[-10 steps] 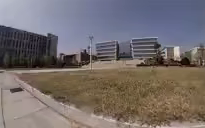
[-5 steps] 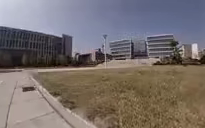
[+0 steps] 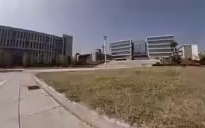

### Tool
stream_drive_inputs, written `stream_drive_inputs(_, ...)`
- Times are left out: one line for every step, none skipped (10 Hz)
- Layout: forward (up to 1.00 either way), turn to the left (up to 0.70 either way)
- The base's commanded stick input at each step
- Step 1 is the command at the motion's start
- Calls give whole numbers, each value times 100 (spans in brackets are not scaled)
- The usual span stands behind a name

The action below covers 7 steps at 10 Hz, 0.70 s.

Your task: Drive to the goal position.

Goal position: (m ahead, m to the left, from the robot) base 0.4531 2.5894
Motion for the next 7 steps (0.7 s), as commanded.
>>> stream_drive_inputs(-70,0)
stream_drive_inputs(-70,0)
stream_drive_inputs(-12,0)
stream_drive_inputs(0,0)
stream_drive_inputs(4,0)
stream_drive_inputs(48,23)
stream_drive_inputs(70,35)
